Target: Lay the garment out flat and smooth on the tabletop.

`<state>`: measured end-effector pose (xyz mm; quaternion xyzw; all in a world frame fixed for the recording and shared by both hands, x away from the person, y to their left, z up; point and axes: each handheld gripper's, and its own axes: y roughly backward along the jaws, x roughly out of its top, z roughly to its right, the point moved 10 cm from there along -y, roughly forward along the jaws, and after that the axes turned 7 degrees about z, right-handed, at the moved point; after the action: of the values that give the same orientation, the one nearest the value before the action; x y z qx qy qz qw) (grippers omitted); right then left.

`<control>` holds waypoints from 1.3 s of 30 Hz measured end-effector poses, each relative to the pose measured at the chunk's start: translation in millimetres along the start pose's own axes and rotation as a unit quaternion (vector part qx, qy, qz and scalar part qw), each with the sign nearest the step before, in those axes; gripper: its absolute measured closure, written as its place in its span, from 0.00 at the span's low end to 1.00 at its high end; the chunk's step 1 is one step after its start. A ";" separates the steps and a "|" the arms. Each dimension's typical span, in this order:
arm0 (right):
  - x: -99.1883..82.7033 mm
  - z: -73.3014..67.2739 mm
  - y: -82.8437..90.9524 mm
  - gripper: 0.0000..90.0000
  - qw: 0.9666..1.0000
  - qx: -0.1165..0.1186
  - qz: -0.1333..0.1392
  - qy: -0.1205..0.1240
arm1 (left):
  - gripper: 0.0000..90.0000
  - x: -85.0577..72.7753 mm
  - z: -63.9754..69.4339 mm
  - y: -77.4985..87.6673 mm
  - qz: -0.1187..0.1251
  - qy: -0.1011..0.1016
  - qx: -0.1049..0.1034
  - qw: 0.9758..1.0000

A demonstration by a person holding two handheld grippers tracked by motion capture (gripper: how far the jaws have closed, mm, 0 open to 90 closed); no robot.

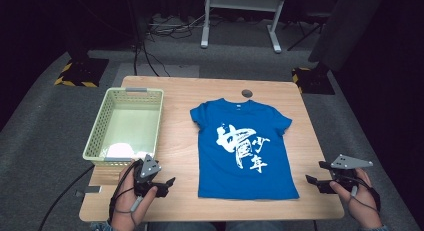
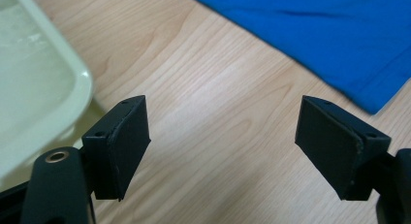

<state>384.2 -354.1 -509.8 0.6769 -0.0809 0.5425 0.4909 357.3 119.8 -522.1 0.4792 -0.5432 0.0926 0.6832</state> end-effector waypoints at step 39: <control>-79.7 20.8 -14.2 0.08 0.995 -0.064 0.023 -0.075 | 0.13 -80.3 -46.6 5.8 -0.026 0.065 0.047 0.996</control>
<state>375.2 -396.3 -581.4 0.6810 -0.1680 0.4950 0.5129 352.4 189.7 -583.4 0.5177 -0.4801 0.1313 0.6959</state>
